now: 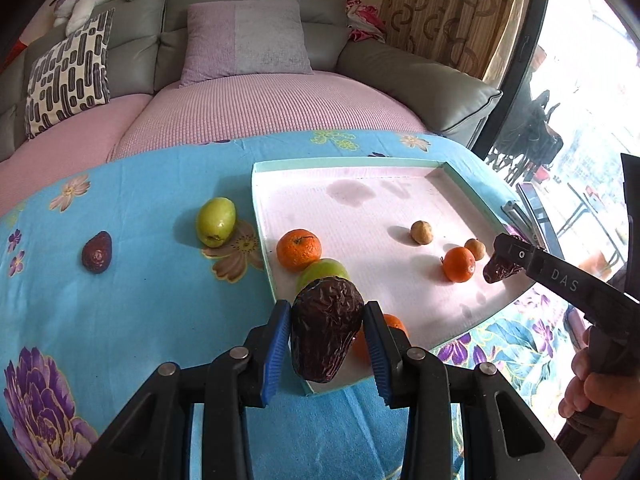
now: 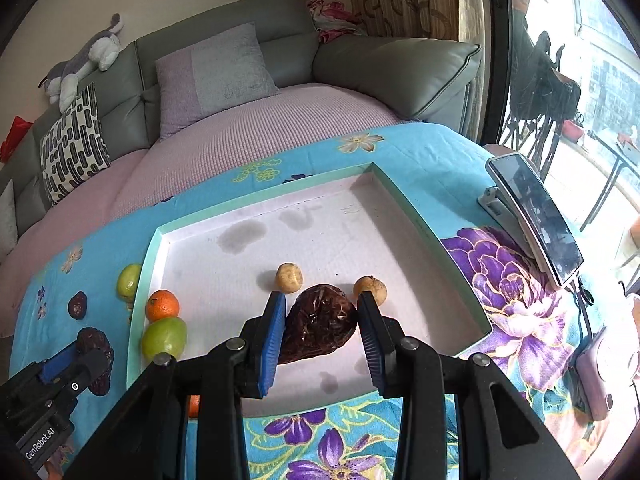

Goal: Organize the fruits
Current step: 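Carry both held dried dates over the white tray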

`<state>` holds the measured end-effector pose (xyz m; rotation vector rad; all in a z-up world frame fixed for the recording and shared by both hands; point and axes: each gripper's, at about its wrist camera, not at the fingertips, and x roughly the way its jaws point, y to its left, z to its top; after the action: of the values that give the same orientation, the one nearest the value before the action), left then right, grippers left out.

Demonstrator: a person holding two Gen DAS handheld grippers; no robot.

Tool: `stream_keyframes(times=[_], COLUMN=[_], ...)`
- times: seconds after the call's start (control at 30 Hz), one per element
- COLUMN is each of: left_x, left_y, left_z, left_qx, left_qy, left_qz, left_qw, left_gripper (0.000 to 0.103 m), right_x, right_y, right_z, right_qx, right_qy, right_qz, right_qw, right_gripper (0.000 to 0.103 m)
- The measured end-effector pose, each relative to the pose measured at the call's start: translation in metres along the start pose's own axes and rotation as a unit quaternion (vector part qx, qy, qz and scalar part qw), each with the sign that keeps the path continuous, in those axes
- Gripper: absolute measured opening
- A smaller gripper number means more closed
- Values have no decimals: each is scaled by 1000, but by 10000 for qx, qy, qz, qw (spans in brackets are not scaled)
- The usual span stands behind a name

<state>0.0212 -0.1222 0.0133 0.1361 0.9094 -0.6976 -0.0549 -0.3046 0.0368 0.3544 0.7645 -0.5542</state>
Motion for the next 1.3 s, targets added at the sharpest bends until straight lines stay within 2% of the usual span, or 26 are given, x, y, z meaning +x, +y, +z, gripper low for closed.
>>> stream_keyframes(times=[0.2, 0.53, 1.3], left_x=[12, 14, 21], left_y=[-3, -4, -2], left_z=[-5, -6, -8], left_qx=[58, 77, 19], left_qy=[210, 240, 313], left_qz=[31, 46, 47], left_qw=[9998, 9997, 9995], left_gripper=[40, 40, 40], right_x=[9, 27, 36], right_y=[-12, -13, -9], right_z=[-3, -11, -15], right_qx=[115, 70, -63], right_qy=[173, 529, 734], right_qz=[-54, -138, -205], right_qw=[9998, 9985, 9971], right_gripper=[39, 39, 39])
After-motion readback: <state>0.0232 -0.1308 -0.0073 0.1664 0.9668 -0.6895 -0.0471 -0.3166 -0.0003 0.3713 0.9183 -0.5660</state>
